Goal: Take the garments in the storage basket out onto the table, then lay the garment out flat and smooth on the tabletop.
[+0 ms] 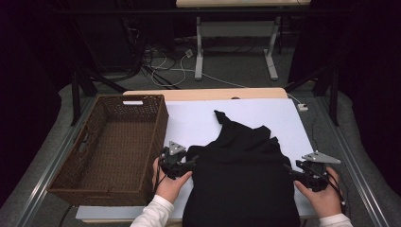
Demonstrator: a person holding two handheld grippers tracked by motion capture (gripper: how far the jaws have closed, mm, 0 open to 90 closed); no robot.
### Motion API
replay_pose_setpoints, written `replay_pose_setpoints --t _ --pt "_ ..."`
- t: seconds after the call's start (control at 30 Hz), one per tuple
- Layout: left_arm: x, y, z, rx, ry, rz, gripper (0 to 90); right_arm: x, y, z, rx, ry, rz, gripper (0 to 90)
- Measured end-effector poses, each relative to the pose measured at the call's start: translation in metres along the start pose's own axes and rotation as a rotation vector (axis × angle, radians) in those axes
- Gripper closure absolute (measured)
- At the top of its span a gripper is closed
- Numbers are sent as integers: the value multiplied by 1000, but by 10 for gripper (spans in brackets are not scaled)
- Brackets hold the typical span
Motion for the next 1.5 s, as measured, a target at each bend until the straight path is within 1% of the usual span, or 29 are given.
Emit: replay_pose_setpoints --t 0.07,0.1,0.13,0.17,0.2,0.23,0.27,0.3,0.33,0.37,0.43,0.53,0.6,0.7,0.77,0.83,0.87,0.9,0.93,1.03,1.07,1.1,1.17,1.27,1.33,1.4,1.43,1.47,1.5 --pt "3 2 -3 5 -31 1 426 1 4 3 6 10 -14 427" --pt "5 3 -4 8 -33 13 426 1 7 5 3 5 -18 416" --pt "6 3 -5 5 -42 7 426 2 9 7 5 5 -20 411" --pt "8 5 -7 13 -40 13 426 2 11 9 7 6 -31 409" --pt "9 5 -7 14 -38 2 426 3 14 10 7 15 -30 407" --pt "11 6 -9 29 -34 8 427 3 16 10 14 19 -43 399" --pt "13 7 -10 38 -37 15 430 4 18 12 8 19 -45 398" --pt "14 8 -11 49 -26 20 432 5 20 12 9 24 -48 399" --pt "15 10 -11 59 -28 15 432 6 22 13 6 18 -51 404" --pt "16 10 -12 66 -17 13 432 7 23 14 -2 16 -49 405" --pt "19 15 -12 66 -13 10 431 8 26 16 -9 15 -57 403" --pt "23 20 -10 50 -19 -4 418 13 27 19 -3 42 -43 391" --pt "25 23 -11 63 -18 -16 418 16 27 23 -17 35 -46 392" --pt "30 26 -11 83 4 -7 420 20 26 27 -47 0 -57 381" --pt "35 27 -9 92 21 17 420 22 25 28 -54 -5 -56 383" --pt "38 27 -8 99 30 41 411 24 25 29 -62 -9 -51 406" --pt "39 24 -7 99 51 34 398 24 24 29 -61 -18 -48 415" --pt "41 24 -6 115 47 56 376 24 23 30 -85 -33 -46 434" --pt "42 23 -7 124 70 56 356 23 23 30 -98 -43 -47 458" --pt "44 20 -5 119 83 59 264 23 21 30 -77 -18 -69 473" --pt "44 20 -5 111 84 63 241 23 21 30 -80 -20 -73 472" --pt "45 20 -3 96 63 72 213 24 22 29 -79 -20 -82 465" --pt "47 18 -3 80 56 77 171 22 22 29 -78 -23 -107 456" --pt "49 16 -5 93 62 86 171 20 22 28 -71 -32 -128 433" --pt "49 15 -8 94 66 83 171 21 20 28 -73 -34 -125 418" --pt "49 15 -11 108 68 76 169 23 17 28 -51 -26 -102 394" --pt "49 16 -12 116 66 80 168 25 17 28 -55 -18 -87 390" --pt "49 17 -16 136 97 79 165 25 17 29 -58 -17 -81 381" --pt "50 18 -18 144 106 94 165 25 16 29 -53 -16 -81 371"
Point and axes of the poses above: each handheld gripper's, and its own axes: y roughly backward along the jaws, x roughly out of its underside, z roughly to its left, the point moved 9 cm from there along -y, roughly forward along the jaws, and after that the axes turned 9 degrees about y, right-handed, at the moved point
